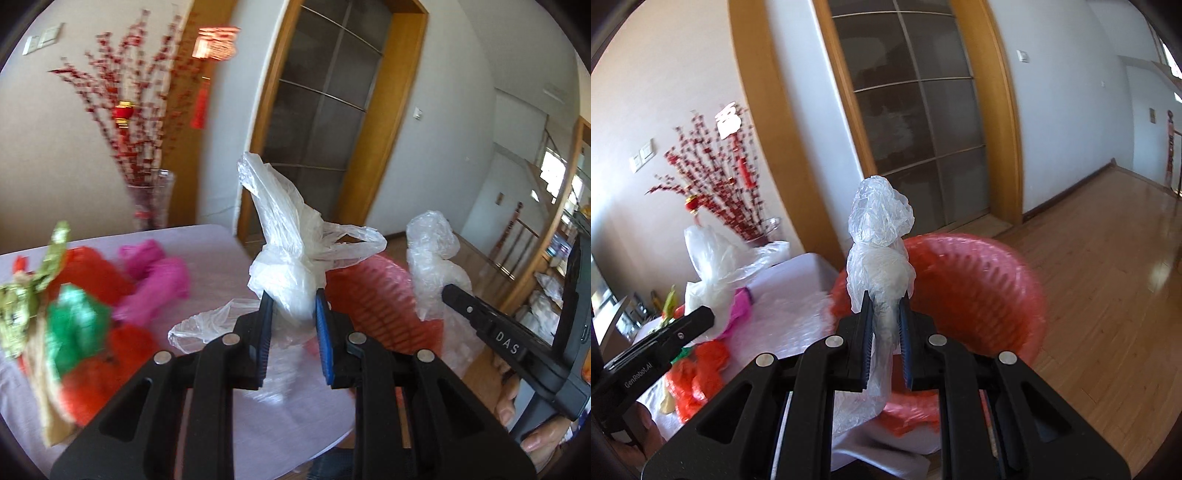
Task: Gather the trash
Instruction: 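Carry both bags over the red basket and open both grippers to drop them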
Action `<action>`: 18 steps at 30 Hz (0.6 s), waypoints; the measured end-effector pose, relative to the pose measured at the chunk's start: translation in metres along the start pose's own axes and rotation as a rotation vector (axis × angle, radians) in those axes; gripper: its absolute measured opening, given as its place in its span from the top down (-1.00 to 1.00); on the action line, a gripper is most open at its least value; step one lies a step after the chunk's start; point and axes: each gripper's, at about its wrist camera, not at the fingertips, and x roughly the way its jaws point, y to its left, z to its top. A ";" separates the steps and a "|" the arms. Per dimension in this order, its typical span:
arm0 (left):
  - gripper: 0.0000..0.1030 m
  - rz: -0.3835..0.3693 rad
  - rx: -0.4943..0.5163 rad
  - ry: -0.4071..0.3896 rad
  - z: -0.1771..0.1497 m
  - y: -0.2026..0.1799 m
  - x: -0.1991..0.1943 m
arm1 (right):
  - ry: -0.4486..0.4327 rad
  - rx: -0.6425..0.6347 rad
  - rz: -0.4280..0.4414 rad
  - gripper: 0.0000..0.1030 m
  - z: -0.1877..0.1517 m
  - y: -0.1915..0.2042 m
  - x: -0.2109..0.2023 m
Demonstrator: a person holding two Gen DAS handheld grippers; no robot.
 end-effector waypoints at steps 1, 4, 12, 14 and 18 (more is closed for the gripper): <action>0.56 -0.013 0.008 0.007 0.001 -0.006 0.008 | -0.001 0.008 -0.008 0.74 0.001 -0.005 0.002; 0.56 -0.041 0.024 0.029 0.004 -0.020 0.030 | -0.003 0.025 -0.021 0.74 0.003 -0.018 0.007; 0.56 -0.086 0.035 0.083 0.006 -0.042 0.074 | 0.002 0.063 -0.048 0.74 0.007 -0.044 0.024; 0.55 -0.092 0.037 0.091 0.009 -0.048 0.085 | 0.001 0.073 -0.052 0.74 0.009 -0.048 0.028; 0.53 -0.105 0.032 0.101 0.011 -0.054 0.098 | -0.013 0.086 -0.058 0.72 0.015 -0.057 0.033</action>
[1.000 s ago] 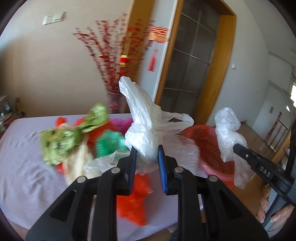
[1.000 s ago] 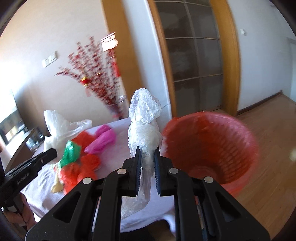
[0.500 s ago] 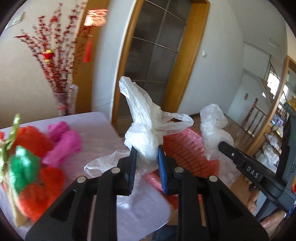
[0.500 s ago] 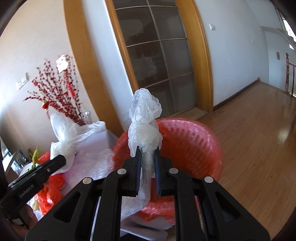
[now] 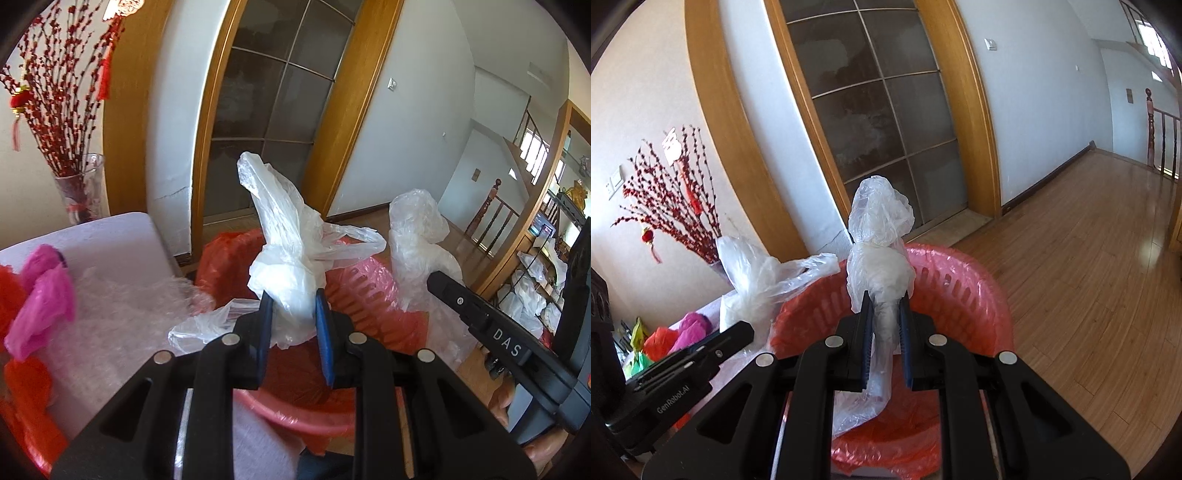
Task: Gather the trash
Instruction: 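Carry both bags over the red basket and open both grippers to drop them, then grasp the pink bag with the right gripper while the left gripper grasps the green paw-print bag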
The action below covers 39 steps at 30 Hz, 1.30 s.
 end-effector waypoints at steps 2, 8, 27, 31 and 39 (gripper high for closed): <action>0.47 -0.008 -0.003 0.008 0.002 -0.001 0.008 | -0.006 0.013 0.007 0.60 0.003 -0.005 0.003; 0.16 0.012 -0.021 0.023 -0.002 0.008 0.014 | -0.020 0.023 -0.019 0.15 0.002 -0.017 0.001; -0.40 0.425 -0.029 -0.102 -0.057 0.081 -0.119 | 0.010 -0.183 0.037 -0.29 -0.042 0.057 -0.017; -0.41 0.502 -0.100 -0.136 -0.065 0.113 -0.156 | 0.053 -0.185 0.097 -0.28 -0.051 0.078 -0.010; -0.41 0.623 -0.205 -0.176 -0.080 0.163 -0.208 | 0.129 -0.225 0.221 -0.08 -0.064 0.136 0.005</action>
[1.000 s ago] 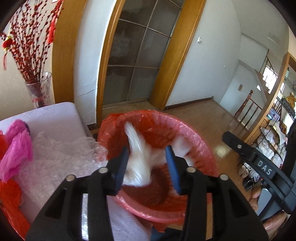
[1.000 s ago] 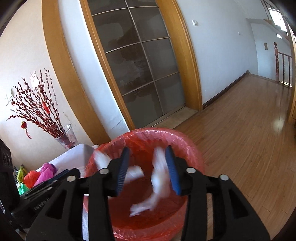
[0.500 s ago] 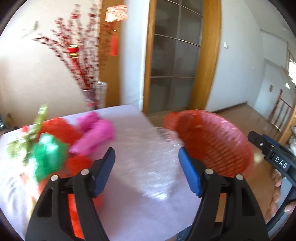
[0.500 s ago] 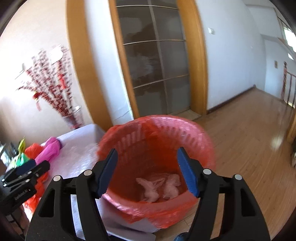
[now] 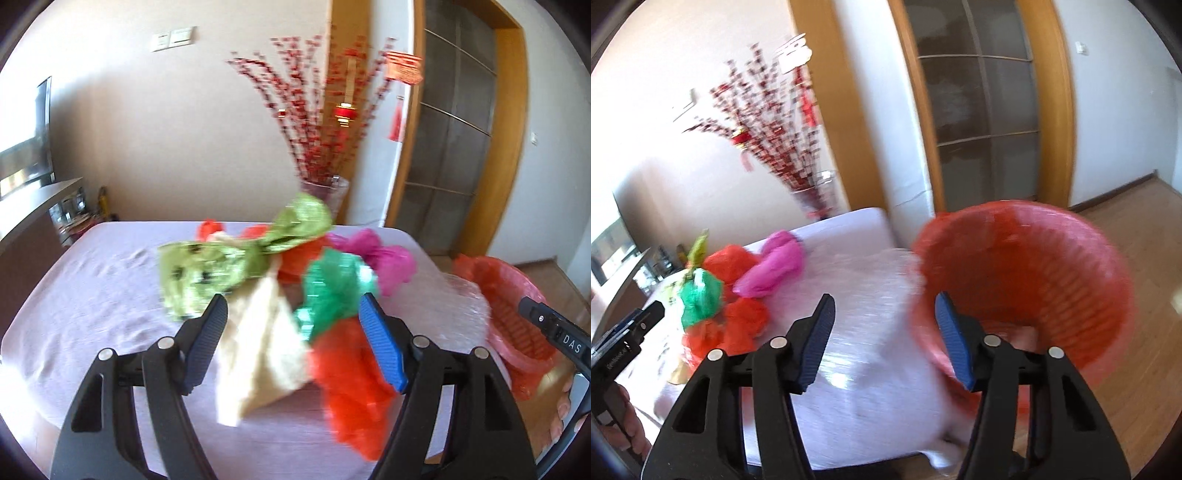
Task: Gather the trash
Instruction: 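Grasp the pink bag with the right gripper while the left gripper grasps the green paw-print bag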
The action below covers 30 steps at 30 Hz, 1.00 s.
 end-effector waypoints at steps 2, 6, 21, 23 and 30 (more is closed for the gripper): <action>-0.41 0.022 -0.020 -0.002 0.002 0.013 -0.002 | 0.009 -0.022 0.028 -0.03 0.004 0.016 0.007; -0.41 0.055 -0.059 -0.010 0.003 0.040 -0.005 | 0.037 -0.063 0.080 0.07 0.016 0.053 0.029; -0.40 0.130 -0.143 0.014 0.005 0.101 0.010 | 0.212 -0.066 0.055 0.11 0.040 0.106 0.129; -0.40 0.123 -0.144 0.018 0.008 0.104 0.015 | 0.245 -0.060 0.051 0.11 0.038 0.104 0.138; -0.40 0.074 -0.129 0.037 0.019 0.100 0.033 | 0.302 -0.104 0.064 0.69 0.023 0.099 0.142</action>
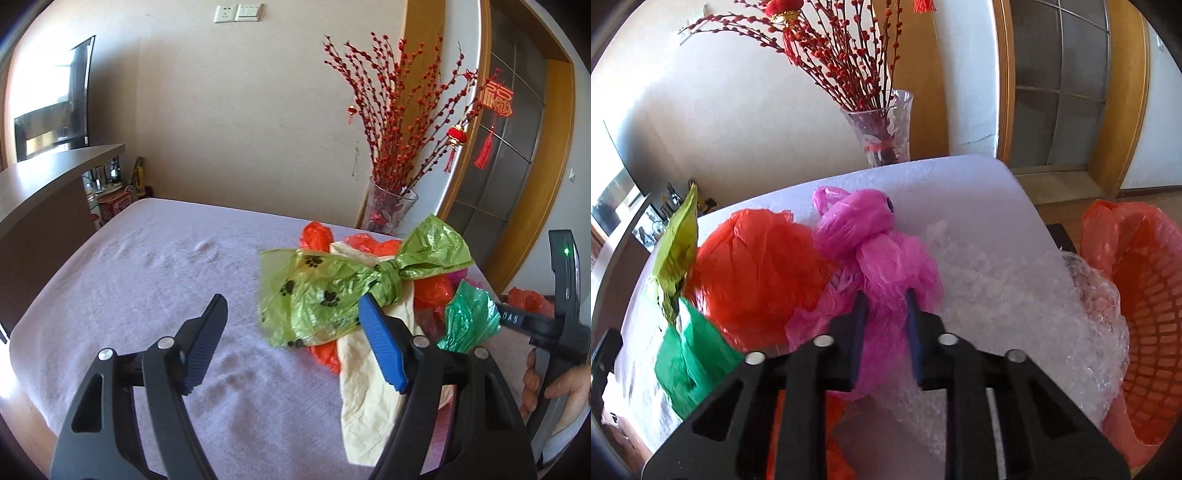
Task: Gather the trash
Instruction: 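Grasp the pink bag with the right gripper while the left gripper grasps the green paw-print bag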
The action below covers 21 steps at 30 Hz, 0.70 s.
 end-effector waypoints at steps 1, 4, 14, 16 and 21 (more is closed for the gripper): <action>-0.40 -0.010 0.008 0.002 0.002 -0.003 0.002 | -0.001 0.001 0.007 0.75 -0.001 -0.001 -0.002; -0.40 -0.030 0.038 0.007 0.006 -0.013 0.009 | -0.024 0.012 0.038 0.80 -0.005 -0.005 -0.013; -0.15 -0.087 0.151 0.082 0.016 -0.056 0.049 | -0.109 0.023 0.059 0.83 -0.020 -0.010 -0.057; -0.09 -0.102 0.145 0.108 0.016 -0.058 0.057 | -0.111 0.024 0.057 0.83 -0.021 -0.011 -0.060; 0.11 -0.122 0.146 0.151 0.015 -0.064 0.071 | -0.107 0.040 0.057 0.83 -0.023 -0.016 -0.063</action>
